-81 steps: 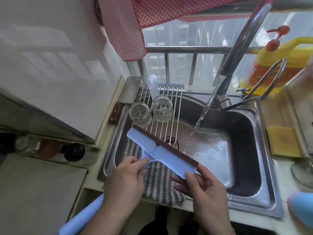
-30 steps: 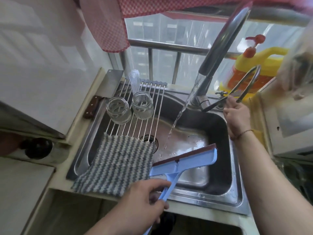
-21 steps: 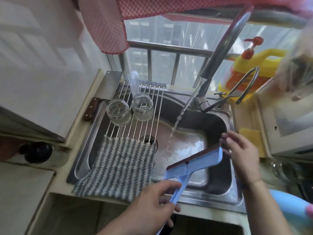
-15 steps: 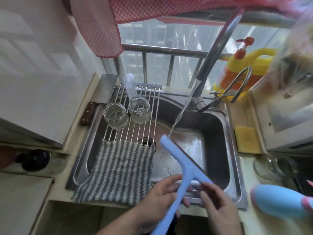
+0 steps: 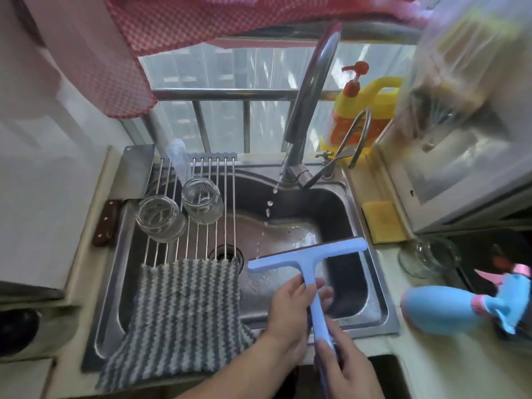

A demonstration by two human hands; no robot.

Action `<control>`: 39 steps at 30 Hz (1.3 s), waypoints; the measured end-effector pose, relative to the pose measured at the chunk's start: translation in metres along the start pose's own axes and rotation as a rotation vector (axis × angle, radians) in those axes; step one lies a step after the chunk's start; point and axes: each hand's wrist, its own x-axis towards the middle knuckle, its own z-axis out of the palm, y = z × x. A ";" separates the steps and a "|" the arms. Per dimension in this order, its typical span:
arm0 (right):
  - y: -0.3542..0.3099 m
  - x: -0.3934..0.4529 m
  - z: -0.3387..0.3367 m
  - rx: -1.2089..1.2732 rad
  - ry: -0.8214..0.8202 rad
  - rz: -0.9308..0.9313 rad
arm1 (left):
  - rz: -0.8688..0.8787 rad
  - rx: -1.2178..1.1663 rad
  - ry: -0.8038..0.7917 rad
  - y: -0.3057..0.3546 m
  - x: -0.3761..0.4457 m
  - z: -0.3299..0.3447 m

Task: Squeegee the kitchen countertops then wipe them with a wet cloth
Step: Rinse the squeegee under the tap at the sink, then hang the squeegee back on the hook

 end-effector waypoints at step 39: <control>0.068 -0.188 -0.149 0.879 0.867 -0.290 | 1.618 1.442 -0.827 -0.050 -0.112 0.076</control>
